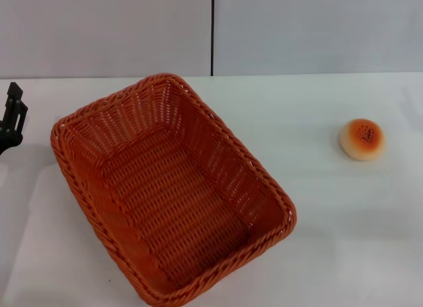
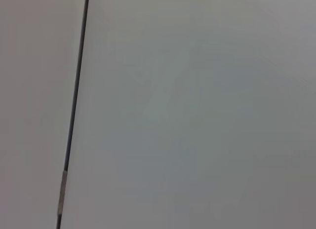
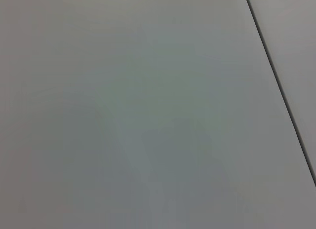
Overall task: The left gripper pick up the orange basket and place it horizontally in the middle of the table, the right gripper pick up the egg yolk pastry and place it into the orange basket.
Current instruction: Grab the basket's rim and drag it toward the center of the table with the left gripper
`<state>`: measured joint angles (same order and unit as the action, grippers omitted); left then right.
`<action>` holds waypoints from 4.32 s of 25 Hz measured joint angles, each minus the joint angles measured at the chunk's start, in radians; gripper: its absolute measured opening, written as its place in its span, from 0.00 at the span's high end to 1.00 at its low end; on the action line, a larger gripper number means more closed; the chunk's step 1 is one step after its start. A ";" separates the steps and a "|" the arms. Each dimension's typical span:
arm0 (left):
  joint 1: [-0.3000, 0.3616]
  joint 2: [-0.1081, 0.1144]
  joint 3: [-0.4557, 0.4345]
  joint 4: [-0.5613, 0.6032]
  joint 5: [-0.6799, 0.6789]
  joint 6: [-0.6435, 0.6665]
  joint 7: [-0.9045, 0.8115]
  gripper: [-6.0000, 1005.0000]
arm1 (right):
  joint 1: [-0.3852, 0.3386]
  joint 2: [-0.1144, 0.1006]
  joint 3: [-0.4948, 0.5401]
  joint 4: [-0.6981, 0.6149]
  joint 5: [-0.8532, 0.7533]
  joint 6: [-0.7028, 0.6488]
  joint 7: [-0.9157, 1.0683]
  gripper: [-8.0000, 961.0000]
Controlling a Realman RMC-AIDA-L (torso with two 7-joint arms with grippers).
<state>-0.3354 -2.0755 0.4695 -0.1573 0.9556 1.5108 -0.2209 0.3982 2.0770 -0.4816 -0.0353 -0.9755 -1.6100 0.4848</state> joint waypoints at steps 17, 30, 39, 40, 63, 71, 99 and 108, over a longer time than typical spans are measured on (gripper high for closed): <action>-0.004 0.010 0.034 0.028 0.000 0.002 -0.047 0.41 | 0.005 0.000 0.000 -0.002 0.000 0.018 0.000 0.28; 0.076 0.027 0.445 0.713 0.080 -0.201 -0.648 0.41 | -0.011 0.000 0.011 -0.005 0.000 0.005 0.000 0.28; 0.036 0.046 0.454 1.137 0.576 -0.260 -1.122 0.41 | -0.015 0.001 0.023 -0.005 0.000 0.004 0.000 0.28; 0.023 0.046 0.454 1.192 0.657 -0.259 -1.184 0.41 | -0.015 0.001 0.023 -0.005 0.000 0.004 0.000 0.28; -0.178 0.014 0.530 1.494 1.431 -0.137 -1.679 0.21 | -0.001 -0.001 0.037 -0.013 0.000 0.030 0.000 0.28; -0.187 0.012 0.568 1.498 1.474 -0.090 -1.699 0.20 | 0.016 -0.003 0.036 -0.022 0.000 0.052 0.000 0.28; -0.178 0.006 0.839 1.398 1.575 -0.266 -1.748 0.20 | 0.008 0.000 0.036 -0.021 0.000 0.054 0.000 0.28; -0.181 0.005 0.901 1.431 1.632 -0.283 -1.807 0.34 | -0.001 0.001 0.037 -0.018 0.000 0.052 0.000 0.28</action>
<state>-0.5161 -2.0702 1.3703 1.2733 2.5879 1.2280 -2.0280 0.3975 2.0784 -0.4448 -0.0529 -0.9753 -1.5582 0.4847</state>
